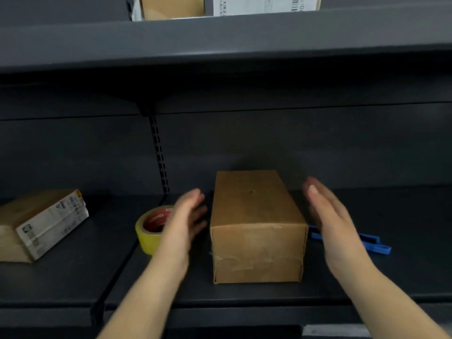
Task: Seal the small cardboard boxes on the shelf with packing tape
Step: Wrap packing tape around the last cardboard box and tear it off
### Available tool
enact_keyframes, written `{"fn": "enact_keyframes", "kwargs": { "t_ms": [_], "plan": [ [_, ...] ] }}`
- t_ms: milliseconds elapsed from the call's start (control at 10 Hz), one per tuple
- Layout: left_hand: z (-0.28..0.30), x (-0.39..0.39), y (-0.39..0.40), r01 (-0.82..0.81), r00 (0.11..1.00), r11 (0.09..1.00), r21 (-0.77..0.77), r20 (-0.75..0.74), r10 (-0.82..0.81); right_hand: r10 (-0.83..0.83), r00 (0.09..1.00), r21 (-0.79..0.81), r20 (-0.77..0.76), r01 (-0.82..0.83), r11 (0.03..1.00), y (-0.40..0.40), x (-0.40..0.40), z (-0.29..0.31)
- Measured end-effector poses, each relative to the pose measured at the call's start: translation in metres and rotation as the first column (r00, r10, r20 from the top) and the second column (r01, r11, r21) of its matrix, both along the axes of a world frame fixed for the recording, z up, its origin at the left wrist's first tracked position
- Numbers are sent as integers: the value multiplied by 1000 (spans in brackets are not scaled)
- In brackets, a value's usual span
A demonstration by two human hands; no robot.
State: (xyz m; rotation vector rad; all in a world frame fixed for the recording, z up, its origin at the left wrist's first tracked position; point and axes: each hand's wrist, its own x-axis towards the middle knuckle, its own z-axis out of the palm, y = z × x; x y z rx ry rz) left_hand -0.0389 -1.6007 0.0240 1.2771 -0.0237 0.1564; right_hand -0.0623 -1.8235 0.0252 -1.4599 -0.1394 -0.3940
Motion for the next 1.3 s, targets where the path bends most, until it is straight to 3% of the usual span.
{"fn": "enact_keyframes", "kwargs": {
  "t_ms": [100,300,500,1000,1200,1300],
  "plan": [
    [-20,-18,-22,94,985,995,-46,-138,-99,147,955,141,-258,-114,983,10,-1,-21],
    [-29,-2,-37,-55,949,994,-91,-314,24,87,927,139,-366,-38,990,29,12,-29],
    [-30,7,-36,-85,955,995,-57,-289,65,46,921,141,-387,10,990,32,23,-28],
    [-25,5,-26,13,992,997,71,-124,-5,-14,924,66,-382,42,997,27,37,-31],
    [-22,6,-25,28,993,998,62,-120,-20,29,908,69,-418,0,998,26,39,-27],
    [-23,5,-23,33,987,999,1,-155,-33,23,931,40,-364,-9,999,20,32,-21]
  ]
}}
